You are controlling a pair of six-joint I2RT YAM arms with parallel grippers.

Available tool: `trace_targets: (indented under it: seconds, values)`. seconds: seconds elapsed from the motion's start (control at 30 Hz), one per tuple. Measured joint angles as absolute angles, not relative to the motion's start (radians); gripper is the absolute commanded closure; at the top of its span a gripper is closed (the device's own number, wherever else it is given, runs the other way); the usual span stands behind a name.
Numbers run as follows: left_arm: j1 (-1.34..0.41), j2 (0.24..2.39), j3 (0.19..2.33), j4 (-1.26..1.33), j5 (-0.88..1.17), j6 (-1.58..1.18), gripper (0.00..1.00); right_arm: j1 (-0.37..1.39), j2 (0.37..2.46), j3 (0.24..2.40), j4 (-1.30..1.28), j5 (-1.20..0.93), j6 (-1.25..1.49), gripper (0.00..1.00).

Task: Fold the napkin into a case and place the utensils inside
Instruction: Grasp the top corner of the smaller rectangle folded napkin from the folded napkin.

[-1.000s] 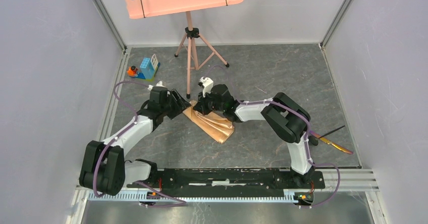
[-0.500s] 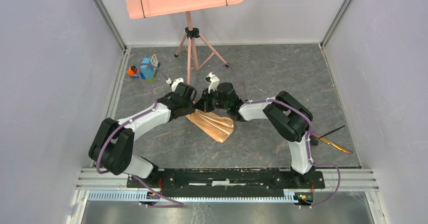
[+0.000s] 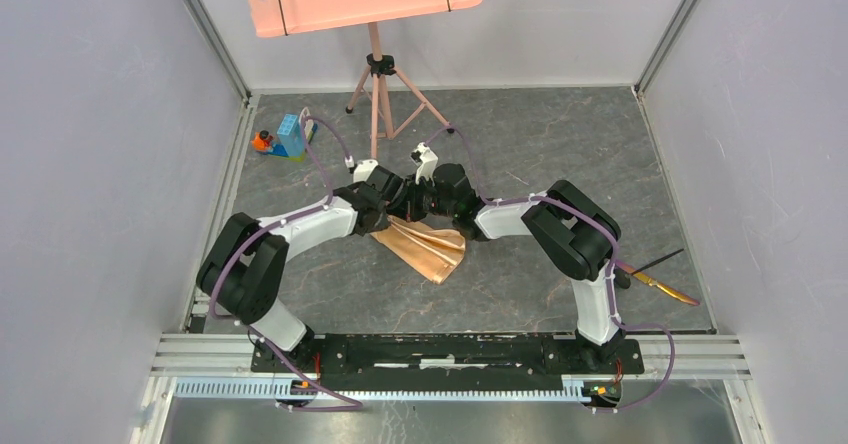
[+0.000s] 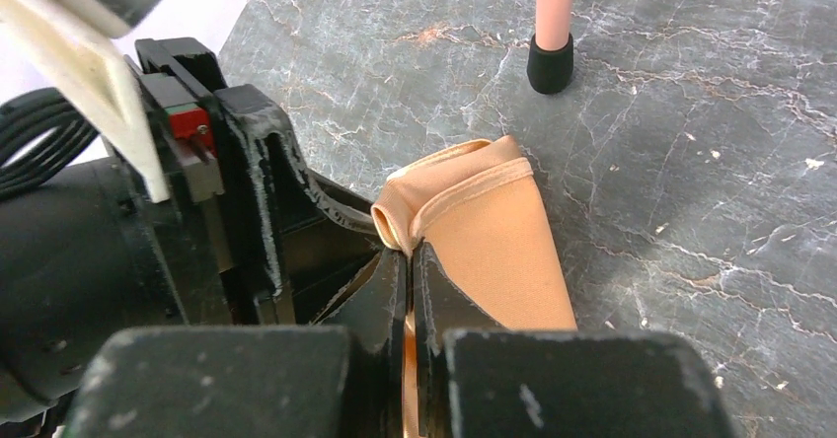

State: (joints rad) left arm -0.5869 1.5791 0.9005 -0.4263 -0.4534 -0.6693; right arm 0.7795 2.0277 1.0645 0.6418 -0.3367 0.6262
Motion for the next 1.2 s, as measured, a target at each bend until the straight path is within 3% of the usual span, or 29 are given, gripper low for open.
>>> trace_targets:
  seconds: [0.23,0.47,0.6,0.73,1.2]
  values:
    - [-0.593,1.599,0.912,-0.426,-0.472,-0.66,0.65,0.778,2.028,1.063,0.643,-0.337,0.627,1.0]
    - [-0.593,1.61,0.924,-0.419,-0.476,-0.651,0.74,0.778,2.028,1.063,0.642,-0.336,0.62,1.0]
    - [-0.593,1.611,0.926,-0.414,-0.476,-0.635,0.9,0.781,2.028,1.063,0.638,-0.336,0.61,1.0]
    - [-0.593,1.605,0.914,-0.384,-0.478,-0.621,0.97,0.79,2.028,1.064,0.605,-0.315,0.574,1.0]
    - [-0.466,1.316,0.492,0.09,-0.233,-0.607,0.98,0.958,2.055,1.243,0.295,-0.07,0.341,1.0]
